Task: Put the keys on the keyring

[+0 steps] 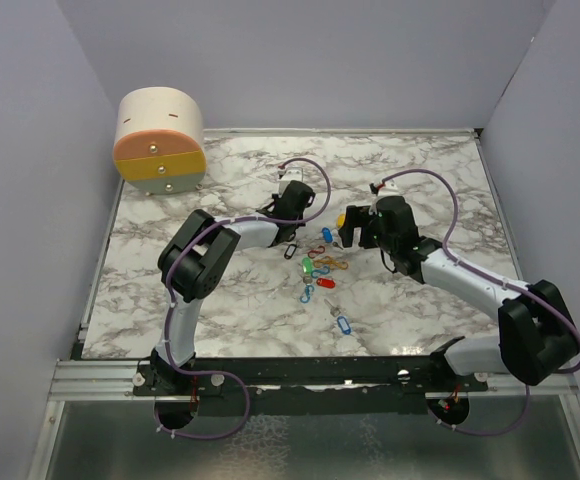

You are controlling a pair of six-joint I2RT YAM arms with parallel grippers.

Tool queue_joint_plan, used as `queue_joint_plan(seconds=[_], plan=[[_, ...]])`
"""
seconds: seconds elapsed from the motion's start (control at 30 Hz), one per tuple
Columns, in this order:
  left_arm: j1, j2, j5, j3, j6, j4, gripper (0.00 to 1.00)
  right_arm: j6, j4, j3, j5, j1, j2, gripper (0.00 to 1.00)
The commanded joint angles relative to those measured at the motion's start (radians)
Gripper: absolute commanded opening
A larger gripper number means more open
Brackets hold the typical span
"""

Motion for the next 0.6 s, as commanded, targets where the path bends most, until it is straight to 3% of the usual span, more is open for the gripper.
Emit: queue_joint_plan(seconds=[0.0,0.33,0.57], plan=[[0.003,-0.023,0.014,-0.042,0.013,-0.077,0.00,0.000,0.015,0.020,0.045,0.003,0.033,0.85],[0.001,-0.230,0.036,-0.153,0.040,-0.098,0.00,0.045,-0.007,0.086,0.029,0.003,0.187,0.70],[0.000,-0.276,0.029,-0.182,0.056,-0.099,0.00,0.068,0.013,0.160,0.011,0.003,0.294,0.59]])
